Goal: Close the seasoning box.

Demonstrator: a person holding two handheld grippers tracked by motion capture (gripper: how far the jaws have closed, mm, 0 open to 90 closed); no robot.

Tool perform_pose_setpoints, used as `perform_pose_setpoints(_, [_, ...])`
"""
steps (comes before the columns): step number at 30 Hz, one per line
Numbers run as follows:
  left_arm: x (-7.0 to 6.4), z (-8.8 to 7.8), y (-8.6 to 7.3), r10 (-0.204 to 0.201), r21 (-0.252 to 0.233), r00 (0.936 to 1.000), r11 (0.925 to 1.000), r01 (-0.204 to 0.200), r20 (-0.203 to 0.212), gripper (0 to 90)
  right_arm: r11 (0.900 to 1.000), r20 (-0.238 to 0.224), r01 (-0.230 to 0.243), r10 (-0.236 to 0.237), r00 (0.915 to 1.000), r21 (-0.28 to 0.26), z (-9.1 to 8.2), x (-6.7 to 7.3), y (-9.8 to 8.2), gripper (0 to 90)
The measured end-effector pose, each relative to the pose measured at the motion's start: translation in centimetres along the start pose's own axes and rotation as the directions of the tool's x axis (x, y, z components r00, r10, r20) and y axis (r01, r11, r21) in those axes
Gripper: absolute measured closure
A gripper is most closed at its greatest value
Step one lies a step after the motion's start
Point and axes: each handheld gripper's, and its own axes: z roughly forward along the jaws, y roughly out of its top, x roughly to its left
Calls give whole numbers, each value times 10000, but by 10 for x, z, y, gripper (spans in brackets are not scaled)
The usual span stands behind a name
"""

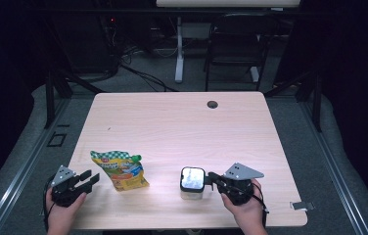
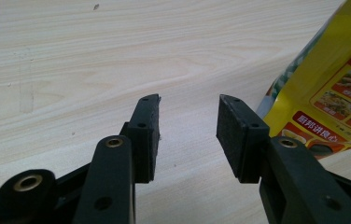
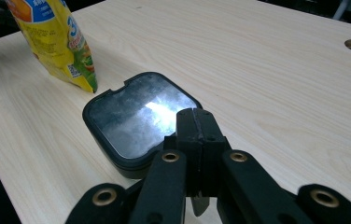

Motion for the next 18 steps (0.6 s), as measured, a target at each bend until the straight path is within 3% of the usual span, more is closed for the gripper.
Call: perform_pose_setpoints(18, [1,-1,0,8,58,10000,10000,-8,-16,597,9999,64,-62,62,10000,81,9,4,-6,900])
